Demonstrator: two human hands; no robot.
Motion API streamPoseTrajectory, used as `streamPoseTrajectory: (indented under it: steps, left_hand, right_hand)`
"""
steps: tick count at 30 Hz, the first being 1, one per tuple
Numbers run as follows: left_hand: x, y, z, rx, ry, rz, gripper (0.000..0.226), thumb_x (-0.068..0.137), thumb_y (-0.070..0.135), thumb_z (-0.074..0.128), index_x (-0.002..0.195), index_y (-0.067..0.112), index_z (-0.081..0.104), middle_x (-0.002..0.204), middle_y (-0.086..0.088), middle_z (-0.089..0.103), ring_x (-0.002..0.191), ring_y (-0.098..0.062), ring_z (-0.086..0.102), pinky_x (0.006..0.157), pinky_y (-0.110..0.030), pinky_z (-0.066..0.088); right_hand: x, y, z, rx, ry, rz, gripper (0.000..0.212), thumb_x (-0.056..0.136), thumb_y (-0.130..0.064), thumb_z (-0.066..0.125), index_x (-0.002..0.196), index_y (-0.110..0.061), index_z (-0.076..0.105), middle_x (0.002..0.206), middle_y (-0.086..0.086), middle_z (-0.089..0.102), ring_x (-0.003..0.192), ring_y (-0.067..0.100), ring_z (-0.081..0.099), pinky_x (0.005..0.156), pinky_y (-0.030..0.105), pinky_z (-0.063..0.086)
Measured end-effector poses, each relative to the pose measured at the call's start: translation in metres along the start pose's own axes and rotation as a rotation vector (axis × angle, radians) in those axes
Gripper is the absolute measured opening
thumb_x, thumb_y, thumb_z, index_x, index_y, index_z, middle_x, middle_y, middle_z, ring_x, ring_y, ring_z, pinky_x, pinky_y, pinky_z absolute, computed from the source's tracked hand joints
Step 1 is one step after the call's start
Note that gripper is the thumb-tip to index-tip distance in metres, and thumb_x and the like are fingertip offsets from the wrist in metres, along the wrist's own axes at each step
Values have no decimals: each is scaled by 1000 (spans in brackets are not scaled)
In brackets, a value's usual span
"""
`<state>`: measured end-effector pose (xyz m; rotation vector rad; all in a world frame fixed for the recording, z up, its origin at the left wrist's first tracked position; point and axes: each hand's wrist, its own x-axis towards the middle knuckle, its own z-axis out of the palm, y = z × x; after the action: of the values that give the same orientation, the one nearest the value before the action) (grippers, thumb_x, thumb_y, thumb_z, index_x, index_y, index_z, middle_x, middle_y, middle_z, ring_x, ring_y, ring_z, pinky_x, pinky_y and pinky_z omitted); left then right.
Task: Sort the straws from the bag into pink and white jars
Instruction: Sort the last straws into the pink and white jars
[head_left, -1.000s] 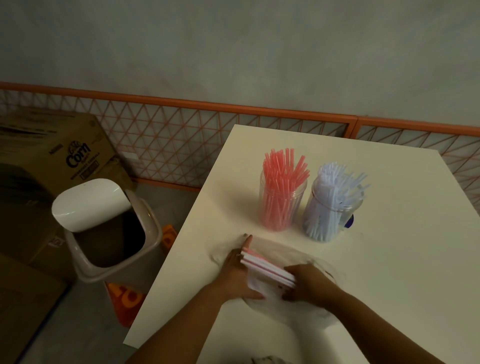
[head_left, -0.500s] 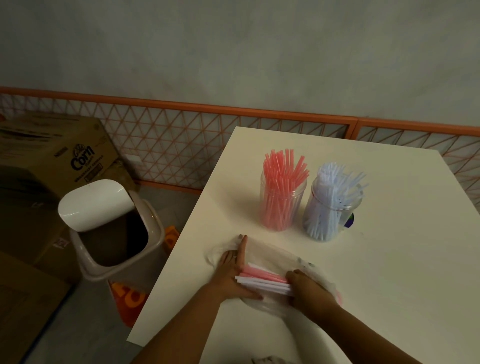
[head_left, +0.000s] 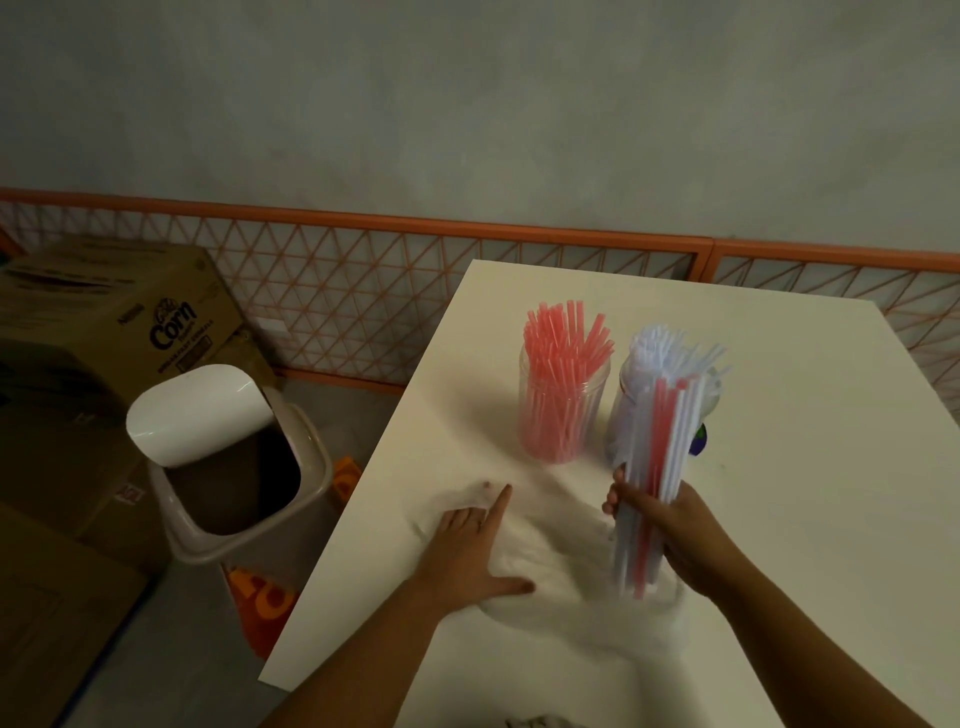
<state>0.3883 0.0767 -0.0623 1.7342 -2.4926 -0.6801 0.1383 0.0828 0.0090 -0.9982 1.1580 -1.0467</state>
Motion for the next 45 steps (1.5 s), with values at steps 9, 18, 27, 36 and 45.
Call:
streamPoseTrajectory:
  steps: [9, 18, 27, 36, 45]
  left_hand:
    - [15, 62, -31, -188, 649, 119, 55, 95, 53, 25, 122, 16, 56, 79, 5, 64, 70, -7, 55, 66, -20, 40]
    - [36, 152, -100, -1086, 48, 94, 31, 94, 29, 50, 119, 13, 59, 102, 0, 66, 94, -14, 65, 81, -24, 55]
    - [49, 177, -102, -1189, -70, -6, 27, 91, 22, 57, 115, 10, 60, 96, -4, 69, 87, -19, 68, 78, -35, 57]
    - [60, 194, -104, -1177, -78, -6, 16, 92, 25, 55, 106, 22, 62, 105, -7, 70, 95, -22, 68, 91, -41, 53]
    - [66, 206, -107, -1124, -57, -64, 25, 90, 27, 57, 113, 17, 61, 94, 0, 70, 87, -18, 67, 80, -35, 55]
  right_hand:
    - [-2, -37, 7, 248, -7, -127, 25, 80, -15, 65, 102, -7, 56, 81, 9, 63, 77, 22, 66, 69, 28, 55]
    - [-13, -49, 11, 182, -48, -98, 42, 77, -16, 65, 117, -11, 53, 89, 8, 72, 86, 23, 71, 68, 27, 57]
    - [-22, -63, -15, 242, -132, 49, 40, 73, -15, 63, 112, -12, 57, 83, 8, 73, 82, 22, 71, 67, 28, 57]
    - [-22, -68, -36, 360, -130, 135, 43, 82, -12, 64, 123, -4, 53, 94, 17, 70, 89, 30, 69, 72, 36, 58]
    - [-23, -74, -40, 278, -83, 125, 43, 79, -19, 67, 118, -6, 55, 89, 12, 72, 84, 26, 71, 67, 32, 58]
